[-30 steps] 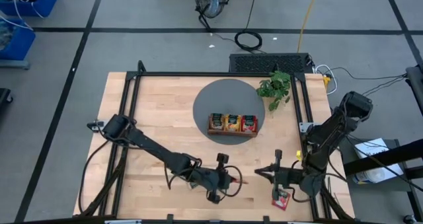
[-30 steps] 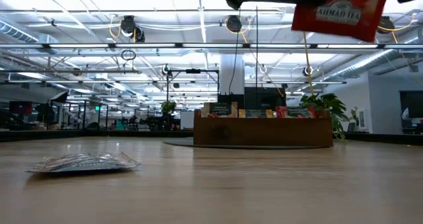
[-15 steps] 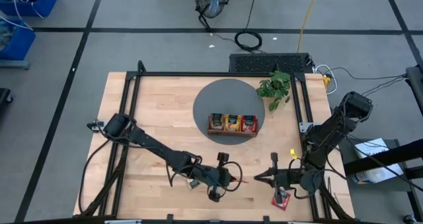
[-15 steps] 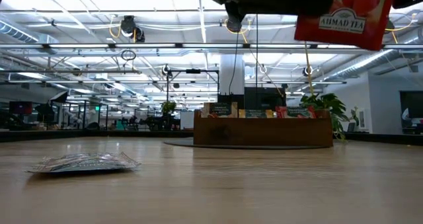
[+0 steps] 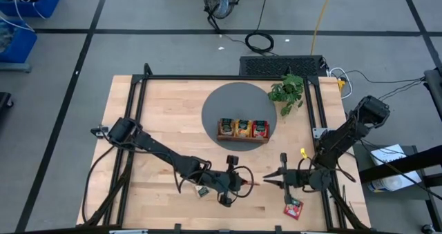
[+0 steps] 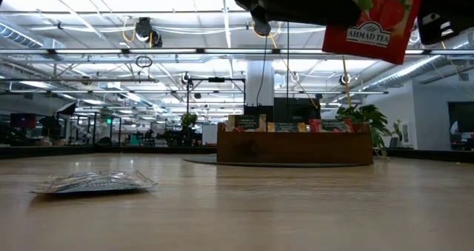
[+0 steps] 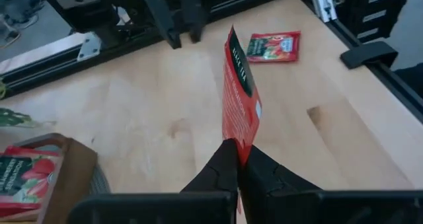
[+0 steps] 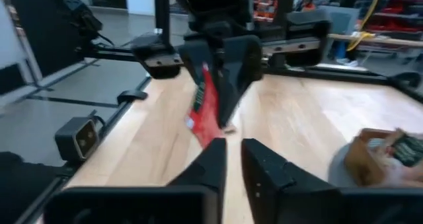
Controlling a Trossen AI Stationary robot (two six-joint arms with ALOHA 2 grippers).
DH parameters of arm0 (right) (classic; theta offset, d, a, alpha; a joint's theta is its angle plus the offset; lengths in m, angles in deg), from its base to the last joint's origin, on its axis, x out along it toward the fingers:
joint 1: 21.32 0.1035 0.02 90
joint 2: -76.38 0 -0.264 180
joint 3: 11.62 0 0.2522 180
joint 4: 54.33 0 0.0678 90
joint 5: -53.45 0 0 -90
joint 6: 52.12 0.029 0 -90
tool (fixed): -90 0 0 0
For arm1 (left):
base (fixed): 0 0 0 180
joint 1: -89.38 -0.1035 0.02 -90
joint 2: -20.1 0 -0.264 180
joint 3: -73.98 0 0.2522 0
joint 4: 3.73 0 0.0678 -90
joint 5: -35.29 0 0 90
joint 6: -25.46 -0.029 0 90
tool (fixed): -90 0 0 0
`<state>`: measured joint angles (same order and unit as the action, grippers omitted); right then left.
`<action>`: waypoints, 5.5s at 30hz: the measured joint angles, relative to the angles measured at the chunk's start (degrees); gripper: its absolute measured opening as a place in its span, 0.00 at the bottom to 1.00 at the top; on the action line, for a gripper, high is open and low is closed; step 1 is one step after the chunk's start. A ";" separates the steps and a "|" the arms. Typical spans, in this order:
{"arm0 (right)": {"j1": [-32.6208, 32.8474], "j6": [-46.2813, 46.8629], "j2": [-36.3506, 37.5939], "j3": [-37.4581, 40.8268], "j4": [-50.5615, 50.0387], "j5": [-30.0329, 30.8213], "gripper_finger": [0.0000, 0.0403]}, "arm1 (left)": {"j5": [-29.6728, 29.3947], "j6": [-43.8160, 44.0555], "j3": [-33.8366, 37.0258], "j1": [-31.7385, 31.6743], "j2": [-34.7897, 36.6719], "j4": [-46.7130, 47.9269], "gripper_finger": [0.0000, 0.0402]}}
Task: Pick & Place Tea
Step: Put the red tea bag into the right section of the wooden organiser
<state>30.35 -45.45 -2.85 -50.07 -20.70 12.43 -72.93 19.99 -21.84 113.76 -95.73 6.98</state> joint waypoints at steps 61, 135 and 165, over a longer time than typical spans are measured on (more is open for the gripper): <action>-8.83 0.42 -8.55 -0.07 7.39 -13.22 0.00 | 0.10 5.88 -0.06 -0.61 -0.31 6.00 0.10; -9.32 3.13 -8.55 -0.05 5.81 -14.76 0.00 | 12.46 5.08 50.45 -2.81 46.24 -35.95 0.10; -16.63 -6.84 0.20 -0.04 -10.58 -14.58 0.00 | 0.54 -3.48 52.78 -1.97 42.99 -40.02 0.10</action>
<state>13.73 -52.28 -2.65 -50.12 -31.28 -2.15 -72.39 16.51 30.94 111.79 -52.74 -33.04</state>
